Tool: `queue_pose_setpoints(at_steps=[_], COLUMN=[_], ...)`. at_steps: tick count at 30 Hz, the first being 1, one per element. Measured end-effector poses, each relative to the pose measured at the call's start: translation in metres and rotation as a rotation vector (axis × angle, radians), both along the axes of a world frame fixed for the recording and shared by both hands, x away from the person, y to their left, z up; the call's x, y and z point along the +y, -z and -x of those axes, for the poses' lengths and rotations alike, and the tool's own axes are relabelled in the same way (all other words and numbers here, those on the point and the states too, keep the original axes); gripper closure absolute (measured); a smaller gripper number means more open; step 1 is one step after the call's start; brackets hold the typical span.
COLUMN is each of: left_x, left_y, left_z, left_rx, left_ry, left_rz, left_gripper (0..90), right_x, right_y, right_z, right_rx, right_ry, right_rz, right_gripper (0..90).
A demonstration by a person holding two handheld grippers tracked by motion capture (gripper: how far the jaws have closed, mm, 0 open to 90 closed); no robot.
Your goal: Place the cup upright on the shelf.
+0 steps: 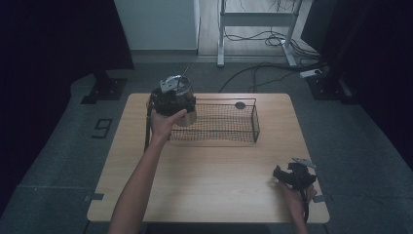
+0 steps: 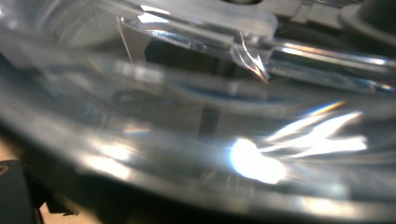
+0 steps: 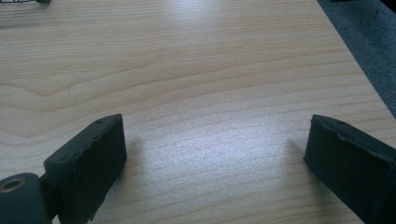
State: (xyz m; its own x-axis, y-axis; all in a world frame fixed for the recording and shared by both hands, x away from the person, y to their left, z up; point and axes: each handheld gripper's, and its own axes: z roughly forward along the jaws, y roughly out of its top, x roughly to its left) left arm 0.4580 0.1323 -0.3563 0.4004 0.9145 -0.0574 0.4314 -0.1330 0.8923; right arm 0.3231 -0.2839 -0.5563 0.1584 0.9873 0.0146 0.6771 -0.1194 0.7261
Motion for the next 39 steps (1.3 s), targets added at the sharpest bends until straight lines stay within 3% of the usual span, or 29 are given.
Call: queue_pose_setpoints(at_steps=[18,27,39], left_x=[-0.015,-0.016,-0.014], left_y=[0.017,0.034,0.066], left_z=[-0.024,-0.041,-0.061], left_rx=[0.016,0.046,0.092], left_ry=[0.006,-0.029,-0.071], left_rz=[-0.062,-0.083,-0.07], left_gripper=[3.9,3.9,3.9], right_x=[0.0,0.0,0.0], right_y=[0.0,0.0,0.0], right_z=[0.0,0.0,0.0], right_rx=[0.0,0.0,0.0], right_ry=[-0.001,0.0,0.0], right_rz=[0.002,0.003,0.003], right_gripper=[5.2,5.3,5.4])
